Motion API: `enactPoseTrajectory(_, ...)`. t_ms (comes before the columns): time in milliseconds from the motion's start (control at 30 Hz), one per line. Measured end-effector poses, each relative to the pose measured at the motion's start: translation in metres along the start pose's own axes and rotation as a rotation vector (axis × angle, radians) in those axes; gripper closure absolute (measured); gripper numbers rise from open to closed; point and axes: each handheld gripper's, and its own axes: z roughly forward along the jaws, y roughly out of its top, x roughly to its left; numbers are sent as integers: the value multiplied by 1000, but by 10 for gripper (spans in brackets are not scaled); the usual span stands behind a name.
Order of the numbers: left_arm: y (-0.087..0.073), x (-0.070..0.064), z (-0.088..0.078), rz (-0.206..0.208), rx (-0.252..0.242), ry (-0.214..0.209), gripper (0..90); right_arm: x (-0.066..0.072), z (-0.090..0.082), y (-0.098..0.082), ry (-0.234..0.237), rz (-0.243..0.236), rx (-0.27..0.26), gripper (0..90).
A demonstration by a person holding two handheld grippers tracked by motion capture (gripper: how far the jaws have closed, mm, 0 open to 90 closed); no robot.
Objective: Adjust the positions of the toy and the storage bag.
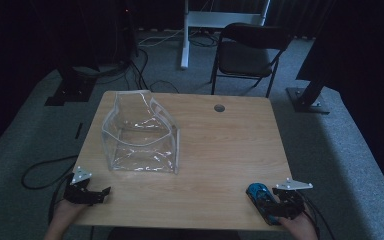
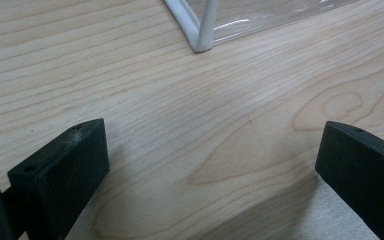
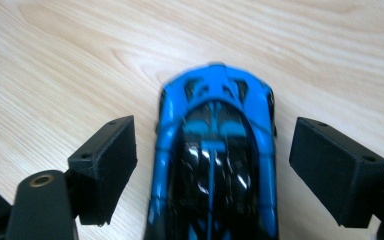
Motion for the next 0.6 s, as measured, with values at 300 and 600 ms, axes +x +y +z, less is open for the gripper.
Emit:
enactPoseTrajectory(300,8,3,-7,-42,-50,-32,11,10,2,29,21,-21,-60,130)
enactPoseTrajectory(600,17,4,-6,-36,-57,-56,11,27,15,66,74,-87,-95,131)
